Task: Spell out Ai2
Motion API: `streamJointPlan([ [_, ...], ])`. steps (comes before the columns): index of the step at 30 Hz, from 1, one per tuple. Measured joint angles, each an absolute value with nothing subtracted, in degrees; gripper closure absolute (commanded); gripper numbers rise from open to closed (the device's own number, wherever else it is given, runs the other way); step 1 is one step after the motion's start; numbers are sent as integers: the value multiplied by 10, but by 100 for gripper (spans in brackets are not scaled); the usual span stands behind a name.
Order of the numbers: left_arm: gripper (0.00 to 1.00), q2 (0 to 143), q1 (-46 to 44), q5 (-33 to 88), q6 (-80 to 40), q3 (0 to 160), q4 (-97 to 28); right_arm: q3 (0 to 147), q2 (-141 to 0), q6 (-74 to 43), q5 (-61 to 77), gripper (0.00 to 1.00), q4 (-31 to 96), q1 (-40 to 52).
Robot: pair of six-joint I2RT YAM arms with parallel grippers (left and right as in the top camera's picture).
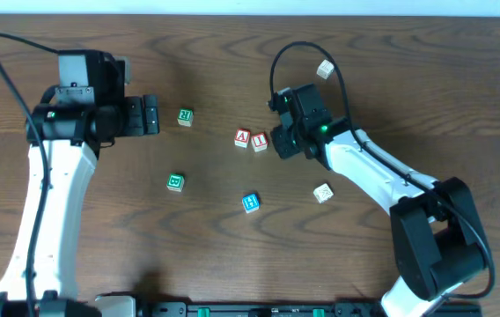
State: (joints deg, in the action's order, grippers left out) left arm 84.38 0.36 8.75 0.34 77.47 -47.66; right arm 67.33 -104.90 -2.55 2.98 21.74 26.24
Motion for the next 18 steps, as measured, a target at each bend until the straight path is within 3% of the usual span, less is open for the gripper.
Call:
streamJointPlan([
  [18, 5, 906, -100, 53, -1, 775, -430, 780, -1133, -104, 30, 99, 305, 262],
])
